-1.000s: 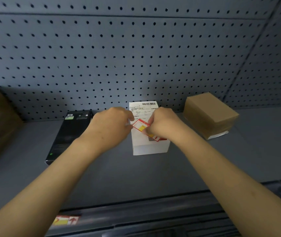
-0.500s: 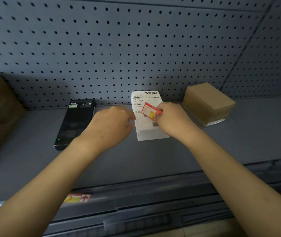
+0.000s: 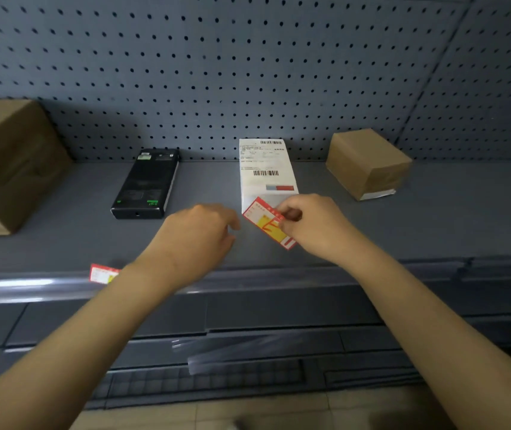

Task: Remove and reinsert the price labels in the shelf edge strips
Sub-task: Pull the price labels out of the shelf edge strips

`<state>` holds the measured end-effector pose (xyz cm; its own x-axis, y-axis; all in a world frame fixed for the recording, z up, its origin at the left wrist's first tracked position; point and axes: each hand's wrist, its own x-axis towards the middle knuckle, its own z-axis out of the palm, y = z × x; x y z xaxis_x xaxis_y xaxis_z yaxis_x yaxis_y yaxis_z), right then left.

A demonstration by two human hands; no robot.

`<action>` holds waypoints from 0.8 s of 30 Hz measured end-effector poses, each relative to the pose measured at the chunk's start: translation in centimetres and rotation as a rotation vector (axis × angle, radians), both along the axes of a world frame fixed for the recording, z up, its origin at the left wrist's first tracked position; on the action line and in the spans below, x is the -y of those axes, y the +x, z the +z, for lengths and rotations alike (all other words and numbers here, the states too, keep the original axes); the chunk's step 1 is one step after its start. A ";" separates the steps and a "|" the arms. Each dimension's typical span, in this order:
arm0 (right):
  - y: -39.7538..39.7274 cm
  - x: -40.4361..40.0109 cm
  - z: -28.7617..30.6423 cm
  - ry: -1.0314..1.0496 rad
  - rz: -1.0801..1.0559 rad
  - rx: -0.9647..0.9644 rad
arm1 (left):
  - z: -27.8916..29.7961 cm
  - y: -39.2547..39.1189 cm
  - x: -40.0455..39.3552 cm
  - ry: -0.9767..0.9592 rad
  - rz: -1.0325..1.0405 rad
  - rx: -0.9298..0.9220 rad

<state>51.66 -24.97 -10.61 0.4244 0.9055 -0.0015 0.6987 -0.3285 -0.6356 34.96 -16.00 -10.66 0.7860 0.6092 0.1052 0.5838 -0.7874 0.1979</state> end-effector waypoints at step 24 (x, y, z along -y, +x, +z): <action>-0.6 4.6 -3.1 0.229 0.117 0.115 | -4.8 0.6 6.7 0.028 -0.042 0.004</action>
<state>51.07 -29.55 -13.72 0.3023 0.9195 0.2511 0.7951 -0.0980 -0.5985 35.56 -22.70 -15.42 0.8106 0.5722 0.1245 0.5491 -0.8166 0.1778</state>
